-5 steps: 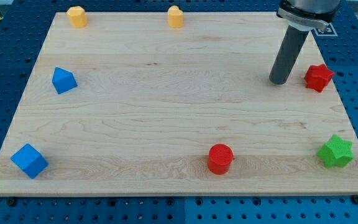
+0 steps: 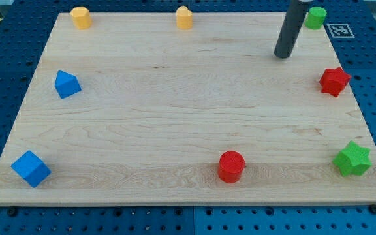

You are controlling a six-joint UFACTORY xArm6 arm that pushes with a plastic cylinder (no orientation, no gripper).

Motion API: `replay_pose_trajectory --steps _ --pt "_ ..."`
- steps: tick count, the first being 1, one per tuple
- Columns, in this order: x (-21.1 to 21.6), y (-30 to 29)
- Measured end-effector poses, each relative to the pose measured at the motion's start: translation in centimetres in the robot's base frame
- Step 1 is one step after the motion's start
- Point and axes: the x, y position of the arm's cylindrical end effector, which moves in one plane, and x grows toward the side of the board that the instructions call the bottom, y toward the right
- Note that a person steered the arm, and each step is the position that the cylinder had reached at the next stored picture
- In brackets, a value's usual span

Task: Place the arm right to the yellow heart

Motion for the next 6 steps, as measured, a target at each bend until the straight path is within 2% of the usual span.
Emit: replay_pose_trajectory --steps 1,3,6 --pt "-2.7 -0.7" --pt "-3.7 -0.7" --pt "-10.8 -2.5"
